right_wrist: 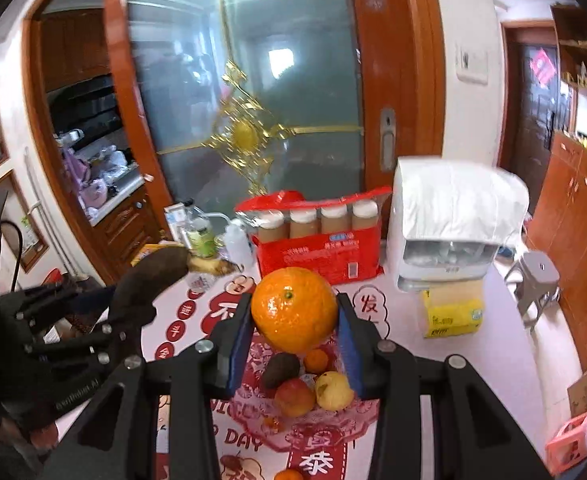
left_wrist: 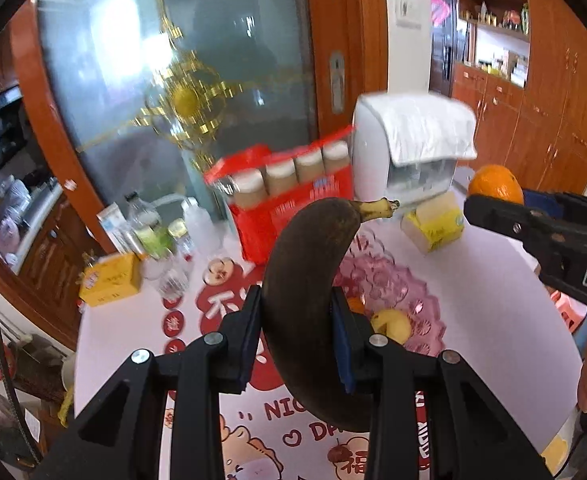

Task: Organize fruits
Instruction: 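Carry the banana with the left tool while the right tool carries the mandarin into the bowl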

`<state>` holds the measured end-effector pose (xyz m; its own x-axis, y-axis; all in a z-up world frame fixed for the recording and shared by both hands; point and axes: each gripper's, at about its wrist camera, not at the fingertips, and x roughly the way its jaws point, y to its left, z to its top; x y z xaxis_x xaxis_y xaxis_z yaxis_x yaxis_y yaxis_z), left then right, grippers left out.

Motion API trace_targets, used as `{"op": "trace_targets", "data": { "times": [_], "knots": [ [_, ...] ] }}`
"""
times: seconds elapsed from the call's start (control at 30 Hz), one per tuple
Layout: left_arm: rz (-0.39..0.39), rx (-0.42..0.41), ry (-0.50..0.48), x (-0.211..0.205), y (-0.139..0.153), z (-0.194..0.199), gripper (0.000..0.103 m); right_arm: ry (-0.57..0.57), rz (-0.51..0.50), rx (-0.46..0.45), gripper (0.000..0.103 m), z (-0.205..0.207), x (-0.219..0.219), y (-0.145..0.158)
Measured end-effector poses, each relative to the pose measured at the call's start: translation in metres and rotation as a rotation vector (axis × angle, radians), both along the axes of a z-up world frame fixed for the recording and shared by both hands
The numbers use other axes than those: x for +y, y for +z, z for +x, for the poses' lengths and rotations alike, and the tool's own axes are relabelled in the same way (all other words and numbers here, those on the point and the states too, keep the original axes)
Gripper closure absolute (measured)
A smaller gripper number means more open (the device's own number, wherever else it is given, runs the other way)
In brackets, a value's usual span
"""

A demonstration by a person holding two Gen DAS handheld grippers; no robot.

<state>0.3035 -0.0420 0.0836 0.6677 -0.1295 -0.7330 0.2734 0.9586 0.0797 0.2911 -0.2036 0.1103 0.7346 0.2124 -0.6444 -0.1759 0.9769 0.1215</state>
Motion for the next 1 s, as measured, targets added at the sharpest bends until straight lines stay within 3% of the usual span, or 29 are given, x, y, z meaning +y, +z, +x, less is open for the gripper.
{"op": "trace_targets", "data": {
  "times": [0.3,0.43,0.67,1.0],
  "knots": [
    [0.032,0.153,-0.027,-0.012,-0.110,0.049,0.072,-0.067,-0.032,0.175,0.063,0.056,0.002,-0.093],
    [0.056,0.185,-0.034,-0.017,-0.145,0.062,0.072,-0.084,-0.049,0.246,0.063,0.070,0.001,-0.130],
    [0.052,0.232,-0.035,-0.021,-0.183,0.081,0.072,-0.108,-0.051,0.338,0.063,0.087,-0.004,-0.177],
    [0.029,0.283,-0.027,-0.022,-0.211,0.095,0.072,-0.097,-0.075,0.407,0.063,0.099,0.004,-0.211]
  ]
}}
